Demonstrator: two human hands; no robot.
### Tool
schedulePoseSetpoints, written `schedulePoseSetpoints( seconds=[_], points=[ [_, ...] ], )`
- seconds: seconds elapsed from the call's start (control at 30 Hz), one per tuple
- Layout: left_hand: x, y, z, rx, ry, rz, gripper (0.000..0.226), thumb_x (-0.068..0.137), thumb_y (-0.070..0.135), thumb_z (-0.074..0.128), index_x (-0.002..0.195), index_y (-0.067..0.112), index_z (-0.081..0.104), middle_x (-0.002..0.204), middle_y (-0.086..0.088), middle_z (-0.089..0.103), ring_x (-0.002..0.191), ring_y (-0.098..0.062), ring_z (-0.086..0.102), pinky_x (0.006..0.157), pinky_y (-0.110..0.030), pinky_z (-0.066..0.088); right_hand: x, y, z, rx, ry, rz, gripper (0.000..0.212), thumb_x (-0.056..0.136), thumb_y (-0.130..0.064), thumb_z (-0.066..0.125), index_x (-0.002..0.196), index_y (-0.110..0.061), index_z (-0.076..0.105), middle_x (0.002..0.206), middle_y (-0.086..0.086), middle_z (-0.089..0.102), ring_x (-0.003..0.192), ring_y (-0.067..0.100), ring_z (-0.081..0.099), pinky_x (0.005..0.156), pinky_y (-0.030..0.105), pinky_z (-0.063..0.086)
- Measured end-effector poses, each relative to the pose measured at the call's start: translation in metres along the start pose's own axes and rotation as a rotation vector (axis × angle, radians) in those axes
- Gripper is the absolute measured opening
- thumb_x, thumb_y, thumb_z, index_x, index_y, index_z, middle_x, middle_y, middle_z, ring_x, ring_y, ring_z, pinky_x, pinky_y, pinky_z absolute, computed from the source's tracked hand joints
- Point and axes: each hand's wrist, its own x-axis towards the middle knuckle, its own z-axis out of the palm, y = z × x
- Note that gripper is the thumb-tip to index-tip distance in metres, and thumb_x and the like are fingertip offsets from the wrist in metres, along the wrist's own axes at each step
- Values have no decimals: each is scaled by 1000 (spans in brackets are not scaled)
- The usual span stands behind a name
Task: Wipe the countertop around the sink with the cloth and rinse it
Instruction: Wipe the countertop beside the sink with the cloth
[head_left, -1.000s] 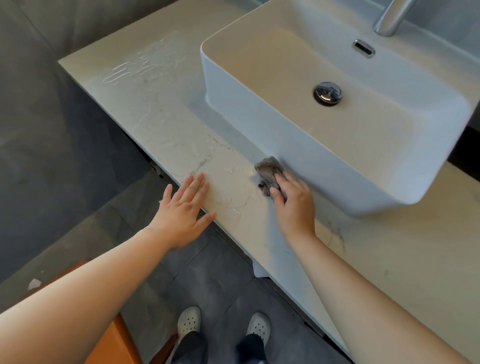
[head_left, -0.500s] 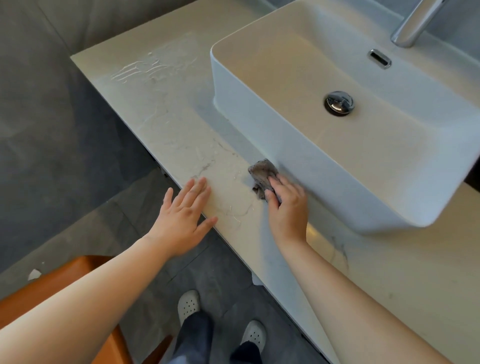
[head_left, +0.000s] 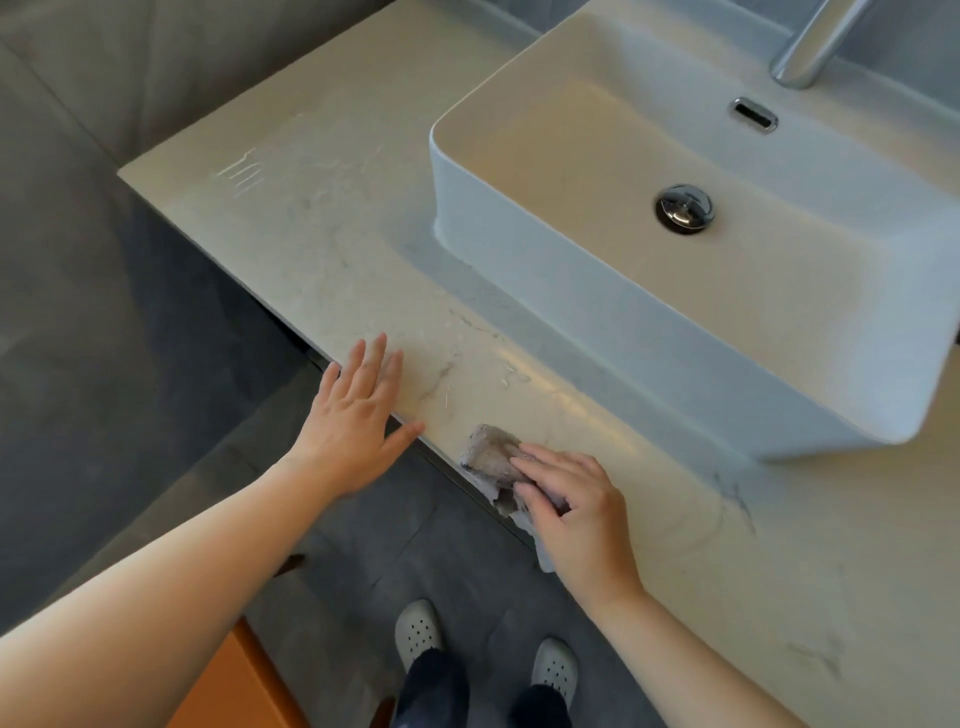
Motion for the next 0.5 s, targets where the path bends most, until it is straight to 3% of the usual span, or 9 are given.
schedulePoseSetpoints(
  seconds=[0.23, 0.37, 0.5],
  points=[
    [2, -19, 10, -7, -3, 56, 83, 85, 71, 9, 148, 24, -14, 154, 5, -27, 140, -14, -28, 116, -36, -9, 82, 18, -24, -58, 265, 146, 32, 81, -5, 69, 112, -12, 70, 120, 2, 66, 112, 21, 59, 100, 33, 43],
    [1, -18, 12, -43, 14, 57, 84, 83, 72, 8, 147, 25, -17, 152, 6, -30, 139, -13, -30, 115, -36, -11, 96, 33, -4, -202, 251, 131, 29, 83, -5, 65, 111, -9, 70, 119, 7, 66, 112, 25, 58, 100, 28, 38],
    [2, -17, 15, -48, 15, 48, 85, 84, 73, 9, 147, 24, -20, 150, 7, -35, 137, -13, -34, 116, -39, -10, 101, 32, 11, -198, 306, 151, 27, 85, -6, 64, 111, -7, 69, 119, 10, 66, 110, 29, 58, 98, 26, 37]
  ],
)
